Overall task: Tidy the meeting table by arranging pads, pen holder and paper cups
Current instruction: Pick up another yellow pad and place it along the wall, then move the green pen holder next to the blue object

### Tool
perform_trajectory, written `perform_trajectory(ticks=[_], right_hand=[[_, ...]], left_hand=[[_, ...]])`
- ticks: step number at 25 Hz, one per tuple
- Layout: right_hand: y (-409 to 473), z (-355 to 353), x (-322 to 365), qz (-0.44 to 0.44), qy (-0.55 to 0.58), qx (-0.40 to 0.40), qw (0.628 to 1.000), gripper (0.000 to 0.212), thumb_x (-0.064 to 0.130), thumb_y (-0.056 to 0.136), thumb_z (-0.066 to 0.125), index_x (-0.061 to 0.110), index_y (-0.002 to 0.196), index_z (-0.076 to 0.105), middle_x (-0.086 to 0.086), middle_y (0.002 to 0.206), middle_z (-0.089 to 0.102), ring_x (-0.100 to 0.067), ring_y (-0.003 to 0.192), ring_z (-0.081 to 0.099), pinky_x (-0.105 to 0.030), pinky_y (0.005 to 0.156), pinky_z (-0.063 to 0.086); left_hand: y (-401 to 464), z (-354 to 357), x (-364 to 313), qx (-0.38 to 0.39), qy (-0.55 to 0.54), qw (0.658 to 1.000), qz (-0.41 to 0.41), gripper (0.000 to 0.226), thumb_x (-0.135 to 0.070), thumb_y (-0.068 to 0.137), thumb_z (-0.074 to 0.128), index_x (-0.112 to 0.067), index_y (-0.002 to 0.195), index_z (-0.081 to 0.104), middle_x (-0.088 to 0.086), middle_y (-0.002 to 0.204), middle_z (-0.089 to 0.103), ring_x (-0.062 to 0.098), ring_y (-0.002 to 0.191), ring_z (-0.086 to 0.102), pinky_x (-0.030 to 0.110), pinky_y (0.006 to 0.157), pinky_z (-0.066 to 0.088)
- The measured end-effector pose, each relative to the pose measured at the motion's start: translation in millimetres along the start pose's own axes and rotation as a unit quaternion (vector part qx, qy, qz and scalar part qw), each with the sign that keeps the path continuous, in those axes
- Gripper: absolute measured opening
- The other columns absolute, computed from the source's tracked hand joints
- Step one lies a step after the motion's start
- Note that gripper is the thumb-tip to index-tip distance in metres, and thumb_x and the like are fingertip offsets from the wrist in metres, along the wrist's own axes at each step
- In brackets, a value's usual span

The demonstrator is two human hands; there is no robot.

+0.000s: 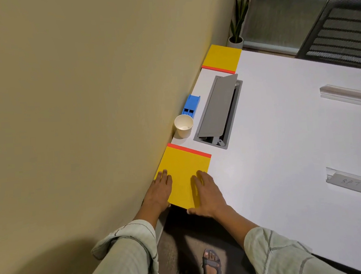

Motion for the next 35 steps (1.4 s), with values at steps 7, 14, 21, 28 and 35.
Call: perform_trajectory(ticks=[7, 14, 21, 28, 35], right_hand=[[5, 15, 6, -0.020, -0.044, 0.006, 0.999, 0.112, 0.061, 0.076, 0.072, 0.018, 0.157, 0.008, -0.009, 0.165, -0.012, -0.033, 0.150, -0.015, -0.052, 0.121, 0.006], [7, 20, 5, -0.024, -0.059, 0.010, 0.998, 0.112, 0.059, 0.077, 0.072, 0.018, 0.157, 0.005, -0.010, 0.164, -0.014, -0.035, 0.150, -0.016, -0.053, 0.120, 0.009], [8, 25, 2, -0.022, -0.061, 0.020, 0.998, 0.112, 0.059, 0.078, 0.071, 0.019, 0.157, 0.002, -0.009, 0.164, -0.016, -0.034, 0.149, -0.018, -0.053, 0.120, 0.011], [6, 31, 5, -0.009, -0.089, -0.009, 0.996, 0.118, 0.050, 0.077, 0.076, 0.016, 0.156, -0.004, -0.013, 0.163, -0.017, -0.036, 0.149, -0.017, -0.052, 0.121, 0.005], [-11, 14, 0, -0.014, -0.097, 0.003, 0.995, 0.123, 0.077, 0.075, 0.057, 0.013, 0.156, -0.008, -0.011, 0.162, -0.020, -0.032, 0.149, -0.020, -0.061, 0.120, 0.003]], left_hand=[[7, 8, 9, 0.005, -0.053, 0.999, 0.009, 0.098, -0.029, 0.089, 0.069, -0.002, 0.154, -0.001, 0.019, 0.162, -0.011, 0.033, 0.151, -0.006, 0.040, 0.122, 0.020], [9, 12, 10, 0.009, -0.048, 0.999, 0.011, 0.099, -0.031, 0.089, 0.069, -0.002, 0.154, 0.000, 0.020, 0.162, -0.009, 0.034, 0.151, -0.004, 0.040, 0.119, 0.022], [11, 14, 13, 0.010, -0.045, 0.999, 0.010, 0.095, -0.019, 0.090, 0.068, -0.003, 0.154, 0.001, 0.021, 0.162, -0.008, 0.034, 0.151, -0.004, 0.040, 0.117, 0.026], [9, 21, 9, 0.027, -0.019, 0.999, 0.002, 0.095, -0.018, 0.093, 0.065, -0.002, 0.153, -0.007, 0.024, 0.160, -0.014, 0.038, 0.150, -0.008, 0.042, 0.119, 0.022], [-10, 5, -22, 0.019, 0.006, 0.999, 0.040, 0.092, -0.036, 0.093, 0.061, -0.006, 0.155, -0.001, 0.021, 0.162, -0.009, 0.038, 0.150, -0.004, 0.045, 0.122, 0.017]])
Point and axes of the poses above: each hand's wrist, its own y-axis towards the middle knuckle, its own z-axis out of the palm, x = y × z, the point moved 7 cm from there along y, towards the middle knuckle
